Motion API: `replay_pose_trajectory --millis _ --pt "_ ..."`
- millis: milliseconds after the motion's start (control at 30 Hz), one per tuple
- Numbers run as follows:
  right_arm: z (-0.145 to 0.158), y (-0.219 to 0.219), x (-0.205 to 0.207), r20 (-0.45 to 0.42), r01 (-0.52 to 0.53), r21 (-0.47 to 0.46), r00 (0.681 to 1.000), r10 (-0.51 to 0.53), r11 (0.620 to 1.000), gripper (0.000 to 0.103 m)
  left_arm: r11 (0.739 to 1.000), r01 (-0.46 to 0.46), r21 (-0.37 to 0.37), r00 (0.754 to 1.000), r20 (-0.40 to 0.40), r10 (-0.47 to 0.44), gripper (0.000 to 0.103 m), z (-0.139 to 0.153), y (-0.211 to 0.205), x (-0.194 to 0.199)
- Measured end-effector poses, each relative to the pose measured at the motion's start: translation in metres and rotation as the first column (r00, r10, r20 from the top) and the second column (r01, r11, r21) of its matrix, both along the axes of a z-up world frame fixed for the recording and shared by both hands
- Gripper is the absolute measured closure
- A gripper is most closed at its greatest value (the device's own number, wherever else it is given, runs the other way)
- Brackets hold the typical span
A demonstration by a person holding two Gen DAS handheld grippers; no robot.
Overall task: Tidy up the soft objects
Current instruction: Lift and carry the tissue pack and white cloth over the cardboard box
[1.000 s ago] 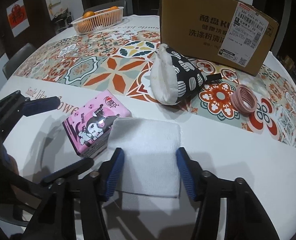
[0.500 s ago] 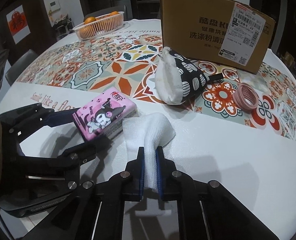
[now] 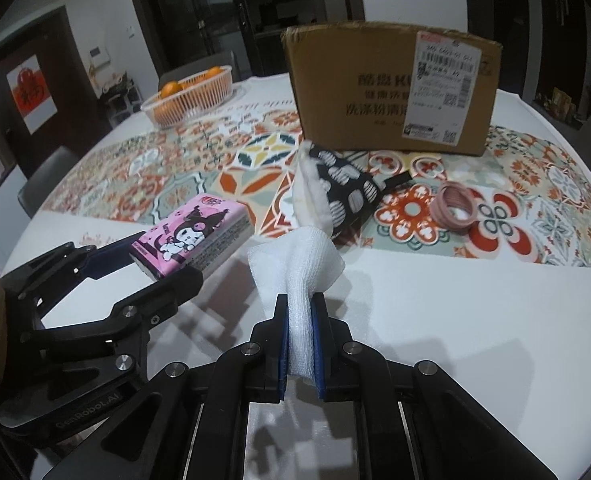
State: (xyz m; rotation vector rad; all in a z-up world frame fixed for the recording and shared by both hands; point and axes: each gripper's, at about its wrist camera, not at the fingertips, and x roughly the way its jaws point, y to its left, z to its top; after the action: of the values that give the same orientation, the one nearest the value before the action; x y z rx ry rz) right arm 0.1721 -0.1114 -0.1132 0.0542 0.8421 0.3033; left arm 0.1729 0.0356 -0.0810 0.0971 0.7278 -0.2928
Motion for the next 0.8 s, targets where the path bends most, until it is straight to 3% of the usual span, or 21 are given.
replay_pose_trajectory --millis 400,800 --pt "0.04 -0.018 -0.005 0.122 0.051 0.035 0.991 -0.055 0.998 0.092 0.999 -0.018 -0.033 0.996 0.092 0.021 0.05 0.037 -0.009 0.003" --pt "0.088 -0.042 0.001 0.253 0.091 0.085 0.961 -0.11 0.992 0.092 0.996 -0.011 -0.086 0.979 0.201 0.028 0.051 0.081 -0.024 0.019"
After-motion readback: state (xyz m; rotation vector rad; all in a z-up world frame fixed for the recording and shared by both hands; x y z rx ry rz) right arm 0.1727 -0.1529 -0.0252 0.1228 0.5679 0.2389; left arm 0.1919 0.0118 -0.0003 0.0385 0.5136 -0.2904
